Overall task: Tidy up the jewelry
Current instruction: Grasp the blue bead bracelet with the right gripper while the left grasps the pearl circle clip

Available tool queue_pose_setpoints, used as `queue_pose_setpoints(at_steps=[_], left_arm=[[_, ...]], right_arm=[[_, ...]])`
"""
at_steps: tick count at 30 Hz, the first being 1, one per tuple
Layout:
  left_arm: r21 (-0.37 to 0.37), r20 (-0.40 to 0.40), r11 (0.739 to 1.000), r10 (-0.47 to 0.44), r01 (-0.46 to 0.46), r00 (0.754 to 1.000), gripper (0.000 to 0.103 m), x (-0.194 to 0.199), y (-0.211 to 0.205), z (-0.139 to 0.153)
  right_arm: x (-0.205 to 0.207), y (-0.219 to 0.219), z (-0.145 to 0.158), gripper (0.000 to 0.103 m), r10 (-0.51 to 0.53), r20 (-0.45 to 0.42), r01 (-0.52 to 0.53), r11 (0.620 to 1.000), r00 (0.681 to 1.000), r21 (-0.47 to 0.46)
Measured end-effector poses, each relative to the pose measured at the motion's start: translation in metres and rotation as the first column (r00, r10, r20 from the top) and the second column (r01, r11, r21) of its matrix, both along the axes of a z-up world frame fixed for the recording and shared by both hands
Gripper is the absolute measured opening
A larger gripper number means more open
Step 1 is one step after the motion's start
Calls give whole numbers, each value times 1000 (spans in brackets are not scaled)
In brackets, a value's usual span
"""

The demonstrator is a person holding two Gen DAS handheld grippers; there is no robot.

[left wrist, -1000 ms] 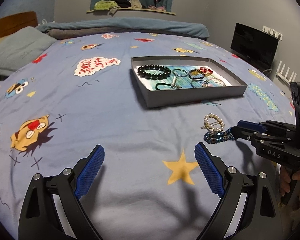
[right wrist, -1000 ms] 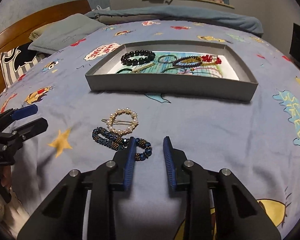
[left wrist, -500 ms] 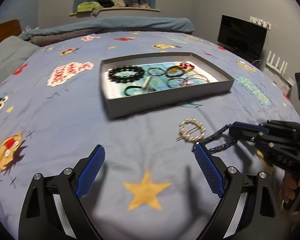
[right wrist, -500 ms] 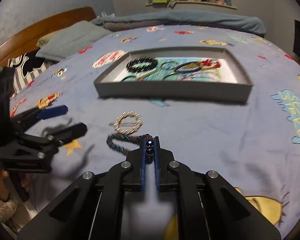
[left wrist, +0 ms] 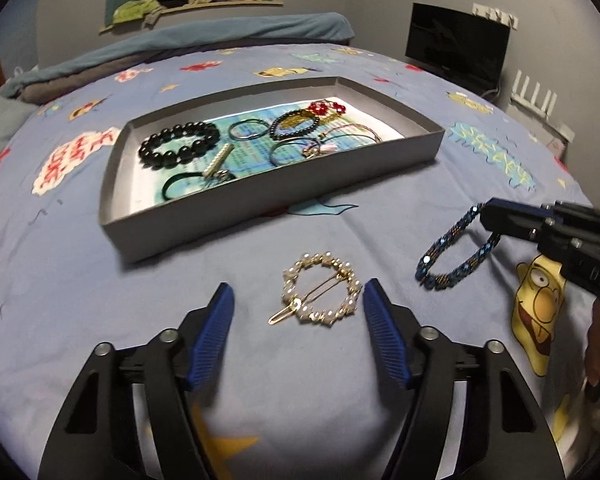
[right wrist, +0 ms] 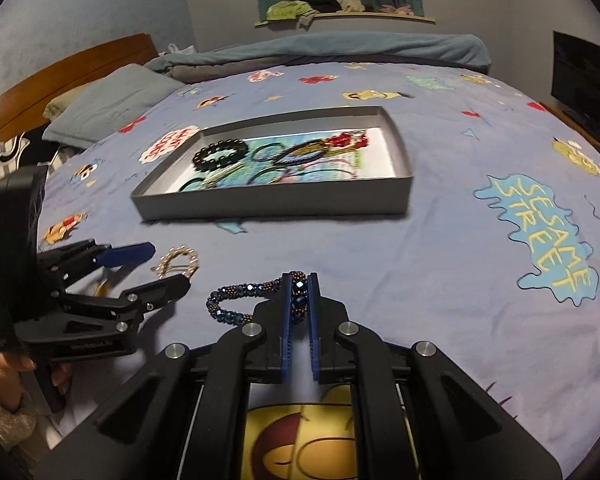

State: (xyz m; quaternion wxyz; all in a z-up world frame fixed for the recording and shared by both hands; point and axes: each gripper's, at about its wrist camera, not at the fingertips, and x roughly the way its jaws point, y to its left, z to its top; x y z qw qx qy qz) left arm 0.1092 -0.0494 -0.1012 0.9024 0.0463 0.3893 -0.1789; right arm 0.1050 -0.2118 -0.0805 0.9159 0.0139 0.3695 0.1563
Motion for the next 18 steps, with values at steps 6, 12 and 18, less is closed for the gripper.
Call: queue_pose_setpoints(at_steps=[6, 12, 18], left_arm=[[-18, 5, 999, -45, 45, 999, 42, 4, -4, -1], [-26, 14, 998, -55, 55, 998, 42, -2, -1, 2], [-15, 37, 998, -68, 68, 997, 42, -12, 3, 19]], right_arm=[[1, -3, 1, 7, 1, 5, -1, 1000, 1000, 11], [-1, -1, 4, 7, 16, 24, -16, 1000, 1000, 19], [-4, 8, 24, 7, 51, 67, -51, 999, 996, 1]])
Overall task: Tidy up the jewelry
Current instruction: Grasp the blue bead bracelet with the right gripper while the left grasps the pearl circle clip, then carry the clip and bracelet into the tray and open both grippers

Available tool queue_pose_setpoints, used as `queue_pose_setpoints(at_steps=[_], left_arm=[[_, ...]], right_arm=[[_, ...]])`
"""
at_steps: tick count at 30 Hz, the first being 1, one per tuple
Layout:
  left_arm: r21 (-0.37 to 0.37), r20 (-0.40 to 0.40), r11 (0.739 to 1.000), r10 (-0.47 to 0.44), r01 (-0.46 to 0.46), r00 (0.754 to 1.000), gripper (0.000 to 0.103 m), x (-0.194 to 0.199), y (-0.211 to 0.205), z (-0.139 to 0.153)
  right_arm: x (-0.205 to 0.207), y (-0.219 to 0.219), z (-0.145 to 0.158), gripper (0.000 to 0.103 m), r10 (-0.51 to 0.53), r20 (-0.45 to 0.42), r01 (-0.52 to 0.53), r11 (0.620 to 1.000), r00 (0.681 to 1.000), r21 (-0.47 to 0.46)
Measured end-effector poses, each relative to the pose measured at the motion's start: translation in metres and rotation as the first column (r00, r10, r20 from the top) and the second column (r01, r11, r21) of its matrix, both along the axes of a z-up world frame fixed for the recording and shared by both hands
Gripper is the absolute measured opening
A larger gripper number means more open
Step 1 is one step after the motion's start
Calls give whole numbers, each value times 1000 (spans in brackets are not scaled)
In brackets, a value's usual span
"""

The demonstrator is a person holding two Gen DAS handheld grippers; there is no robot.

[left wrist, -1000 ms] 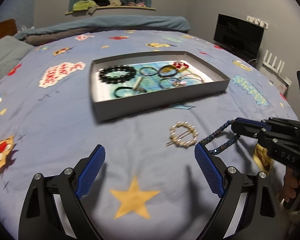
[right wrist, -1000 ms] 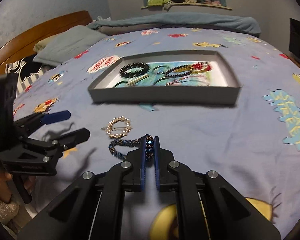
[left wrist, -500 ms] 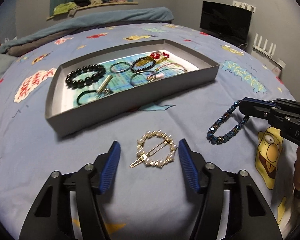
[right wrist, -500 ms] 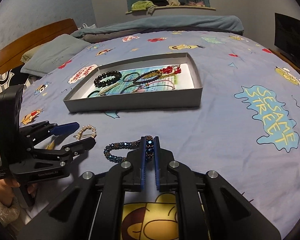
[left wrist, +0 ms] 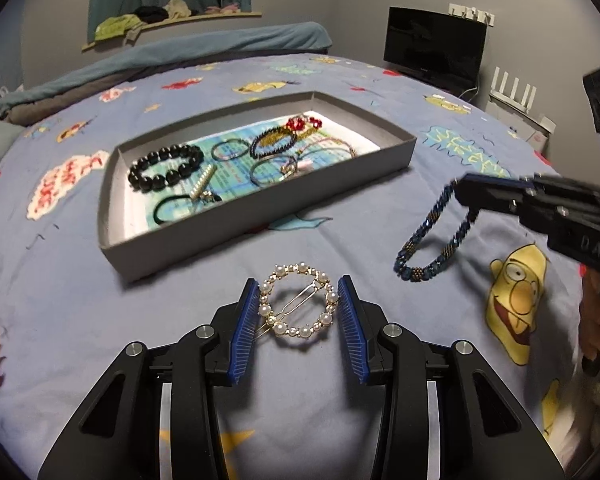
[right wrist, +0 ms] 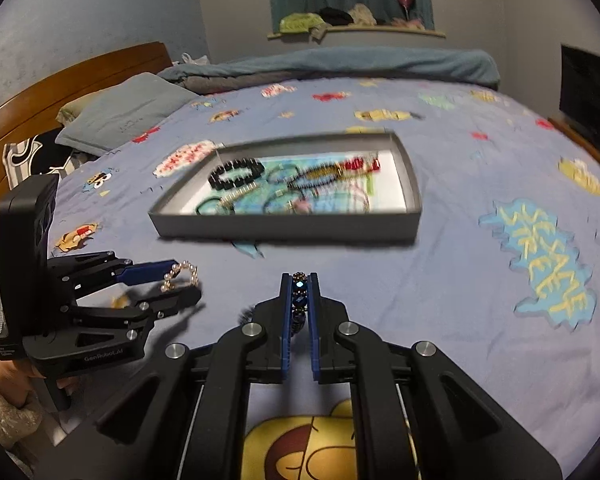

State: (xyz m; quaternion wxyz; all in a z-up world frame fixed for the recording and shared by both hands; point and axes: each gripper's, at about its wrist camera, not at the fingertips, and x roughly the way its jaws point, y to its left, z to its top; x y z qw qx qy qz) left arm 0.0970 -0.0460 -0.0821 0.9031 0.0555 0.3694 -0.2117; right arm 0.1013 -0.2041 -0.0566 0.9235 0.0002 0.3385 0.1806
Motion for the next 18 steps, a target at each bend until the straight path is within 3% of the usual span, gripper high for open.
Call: queue_pose_setpoints(at_steps=[7, 12, 18], left_arm=[[23, 25, 999, 35, -36, 999, 42, 15, 17, 29], [47, 20, 997, 53, -53, 998, 42, 51, 23, 45], [54, -31, 998, 29, -27, 999, 42, 94, 7, 40]], right_arm=[[15, 7, 46, 7, 9, 112, -4, 999, 994, -43], [45, 9, 74, 7, 2, 171, 7, 999, 985, -52], [85, 16, 74, 7, 10, 162, -1, 998, 987, -56]])
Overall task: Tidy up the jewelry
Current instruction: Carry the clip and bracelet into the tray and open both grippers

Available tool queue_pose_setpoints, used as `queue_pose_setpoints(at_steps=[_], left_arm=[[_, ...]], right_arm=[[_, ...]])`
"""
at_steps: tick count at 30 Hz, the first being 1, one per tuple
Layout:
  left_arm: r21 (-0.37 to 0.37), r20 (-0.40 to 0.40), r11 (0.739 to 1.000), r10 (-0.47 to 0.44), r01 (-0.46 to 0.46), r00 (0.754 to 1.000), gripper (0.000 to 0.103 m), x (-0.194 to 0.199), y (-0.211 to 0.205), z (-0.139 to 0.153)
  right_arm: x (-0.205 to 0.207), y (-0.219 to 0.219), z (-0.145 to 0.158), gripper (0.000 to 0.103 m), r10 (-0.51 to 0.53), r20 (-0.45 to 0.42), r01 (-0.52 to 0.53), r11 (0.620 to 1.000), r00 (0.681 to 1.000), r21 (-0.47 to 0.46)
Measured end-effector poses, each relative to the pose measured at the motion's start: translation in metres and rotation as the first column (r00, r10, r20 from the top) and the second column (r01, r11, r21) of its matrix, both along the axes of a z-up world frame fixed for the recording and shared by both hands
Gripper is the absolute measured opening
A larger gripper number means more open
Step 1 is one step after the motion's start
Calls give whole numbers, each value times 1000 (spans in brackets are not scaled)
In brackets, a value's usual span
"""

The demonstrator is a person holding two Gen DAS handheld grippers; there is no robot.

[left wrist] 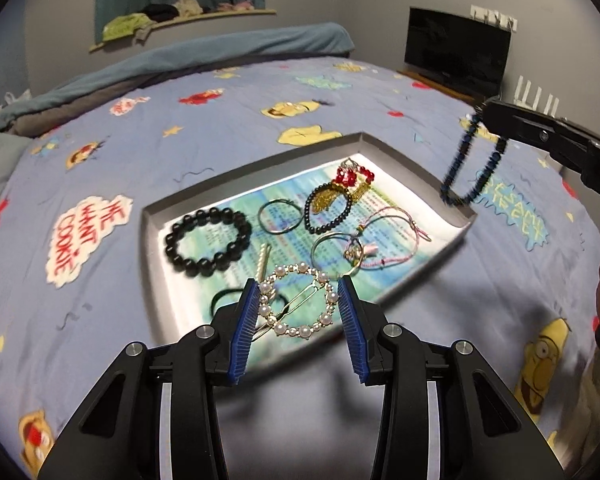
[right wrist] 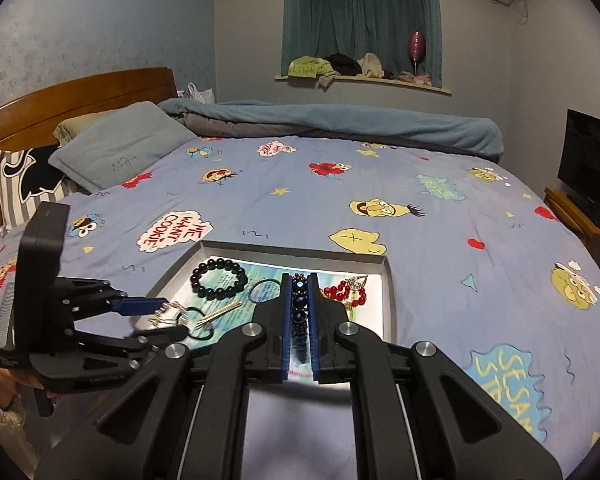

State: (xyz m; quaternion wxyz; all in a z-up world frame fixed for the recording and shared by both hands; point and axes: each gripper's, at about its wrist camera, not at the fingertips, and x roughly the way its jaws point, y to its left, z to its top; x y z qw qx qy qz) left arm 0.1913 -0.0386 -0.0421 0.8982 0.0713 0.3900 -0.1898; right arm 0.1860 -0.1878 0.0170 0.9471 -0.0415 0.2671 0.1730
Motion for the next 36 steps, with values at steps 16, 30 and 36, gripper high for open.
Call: queue_pose_setpoints(at_steps=[16, 30, 36], left_arm=[[40, -117, 999, -29, 34, 993, 42, 52, -23, -43], [46, -114, 997, -63, 69, 991, 42, 62, -31, -45], [20, -77, 999, -42, 44, 996, 50, 46, -23, -28]], right_arm=[[73, -22, -78, 7, -99, -214, 89, 995, 972, -54], [110, -23, -86, 10, -132, -212, 126, 991, 968, -40], [93, -29, -70, 27, -124, -190, 124, 992, 974, -8]])
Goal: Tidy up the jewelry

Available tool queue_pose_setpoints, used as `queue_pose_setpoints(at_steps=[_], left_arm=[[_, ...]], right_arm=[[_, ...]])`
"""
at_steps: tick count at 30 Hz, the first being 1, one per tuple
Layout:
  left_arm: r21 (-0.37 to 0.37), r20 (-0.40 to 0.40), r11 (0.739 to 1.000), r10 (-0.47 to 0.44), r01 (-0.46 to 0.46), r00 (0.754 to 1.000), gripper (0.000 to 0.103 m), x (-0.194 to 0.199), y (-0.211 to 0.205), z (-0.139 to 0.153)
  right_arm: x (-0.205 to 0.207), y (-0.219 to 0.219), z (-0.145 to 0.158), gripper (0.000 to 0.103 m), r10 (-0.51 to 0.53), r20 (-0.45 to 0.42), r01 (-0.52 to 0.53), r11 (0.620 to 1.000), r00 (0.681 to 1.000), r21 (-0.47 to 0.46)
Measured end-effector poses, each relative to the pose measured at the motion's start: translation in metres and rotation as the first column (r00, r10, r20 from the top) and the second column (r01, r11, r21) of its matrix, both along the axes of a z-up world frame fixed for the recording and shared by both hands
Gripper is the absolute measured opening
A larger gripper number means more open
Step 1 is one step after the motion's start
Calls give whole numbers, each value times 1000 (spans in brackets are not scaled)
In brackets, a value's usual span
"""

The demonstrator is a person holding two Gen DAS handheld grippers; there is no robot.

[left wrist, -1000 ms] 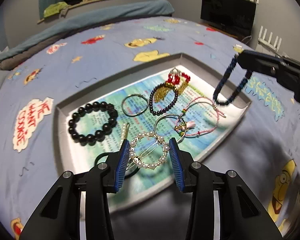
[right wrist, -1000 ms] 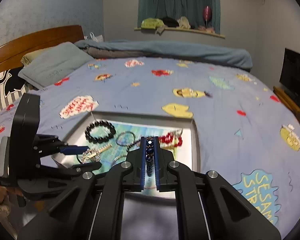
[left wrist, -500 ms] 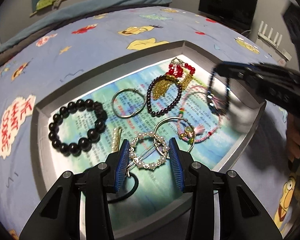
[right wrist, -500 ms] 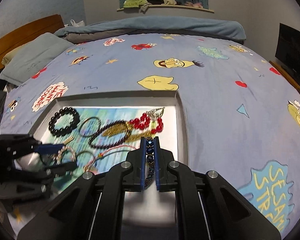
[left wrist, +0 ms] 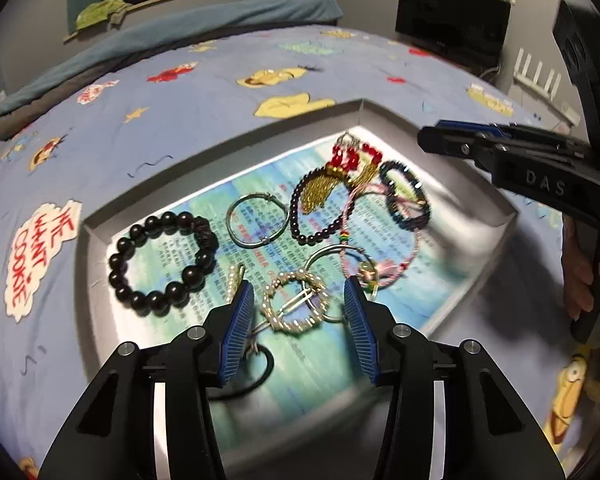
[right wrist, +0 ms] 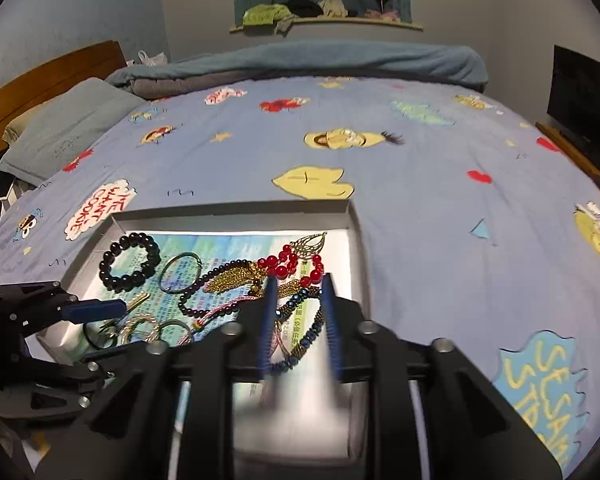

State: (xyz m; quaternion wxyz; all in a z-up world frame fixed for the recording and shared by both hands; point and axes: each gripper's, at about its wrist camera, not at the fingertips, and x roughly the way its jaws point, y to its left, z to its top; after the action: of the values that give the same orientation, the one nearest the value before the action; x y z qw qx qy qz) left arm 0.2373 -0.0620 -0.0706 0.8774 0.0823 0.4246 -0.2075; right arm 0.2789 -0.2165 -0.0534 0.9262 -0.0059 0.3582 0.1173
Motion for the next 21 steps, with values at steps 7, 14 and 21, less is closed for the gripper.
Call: queue_pose_setpoints(at_steps=[7, 14, 21], left_arm=[[-45, 47, 998, 50, -47, 998, 71, -41, 19, 28], [-61, 72, 996, 71, -67, 995, 81, -91, 33, 44], [-56, 85, 996, 76, -71, 993, 83, -134, 43, 53]], right_arm=[[-49, -10, 27, 60, 14, 18, -14, 999, 1000, 31], [-106, -7, 44, 73, 67, 31, -67, 998, 997, 20], [-154, -4, 58, 88, 95, 82, -96, 995, 992, 15]])
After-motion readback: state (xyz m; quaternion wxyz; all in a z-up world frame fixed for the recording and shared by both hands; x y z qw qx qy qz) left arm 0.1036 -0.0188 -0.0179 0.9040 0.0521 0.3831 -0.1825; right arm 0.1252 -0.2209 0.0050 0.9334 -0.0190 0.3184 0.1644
